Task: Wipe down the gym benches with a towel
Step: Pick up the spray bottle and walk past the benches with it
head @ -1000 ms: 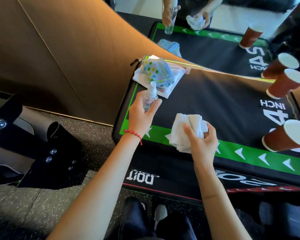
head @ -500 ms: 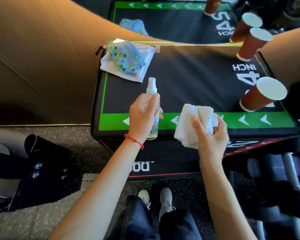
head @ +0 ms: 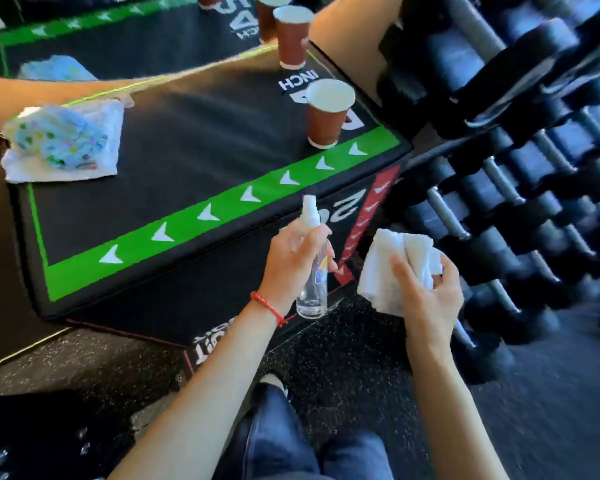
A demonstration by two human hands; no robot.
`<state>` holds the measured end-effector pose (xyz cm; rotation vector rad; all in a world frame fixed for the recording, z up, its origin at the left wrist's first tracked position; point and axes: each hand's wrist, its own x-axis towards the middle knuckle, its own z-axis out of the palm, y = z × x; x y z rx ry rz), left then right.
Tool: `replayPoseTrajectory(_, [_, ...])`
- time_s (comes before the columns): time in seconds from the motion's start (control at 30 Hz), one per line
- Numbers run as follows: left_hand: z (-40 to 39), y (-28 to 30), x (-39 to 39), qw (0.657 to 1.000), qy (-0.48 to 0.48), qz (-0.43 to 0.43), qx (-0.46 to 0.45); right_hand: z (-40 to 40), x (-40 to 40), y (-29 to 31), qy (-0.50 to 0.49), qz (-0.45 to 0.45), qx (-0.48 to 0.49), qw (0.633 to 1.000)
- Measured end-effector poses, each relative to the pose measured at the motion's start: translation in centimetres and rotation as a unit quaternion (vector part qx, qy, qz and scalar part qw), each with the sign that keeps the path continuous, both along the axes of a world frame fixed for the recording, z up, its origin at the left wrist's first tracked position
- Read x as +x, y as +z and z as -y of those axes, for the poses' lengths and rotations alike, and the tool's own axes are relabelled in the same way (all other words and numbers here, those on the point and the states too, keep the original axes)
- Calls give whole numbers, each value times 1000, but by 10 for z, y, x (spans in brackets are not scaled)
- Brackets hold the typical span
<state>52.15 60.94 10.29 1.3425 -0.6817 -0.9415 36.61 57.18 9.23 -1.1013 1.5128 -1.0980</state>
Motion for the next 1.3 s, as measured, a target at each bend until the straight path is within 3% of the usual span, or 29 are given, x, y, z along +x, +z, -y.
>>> replayPoseTrajectory(0.17, [3,-7,-88,993,-120,5,-7,-24,-92,-5,-87,26,7,996])
replayPoseTrajectory(0.47, [-17,-14,-256,967,-241,-59,58,-93,-253,-10,-236,38,7,971])
replayPoseTrajectory(0.73, [-34,-26,-367,923,-379,-2,70,-152,-346,-25,-380,28,10,924])
replayPoseTrajectory(0.9, [-38,-43,-418,870,-485,41,75,-188,-370,-30,-486,45,17,873])
replayPoseTrajectory(1.07, [-50,-59,-458,794,-599,77,72,-226,-377,-39,-605,31,36,795])
replayPoseTrajectory(1.3, [-86,-71,-502,648,-748,123,74,-285,-361,-51,-756,42,62,650])
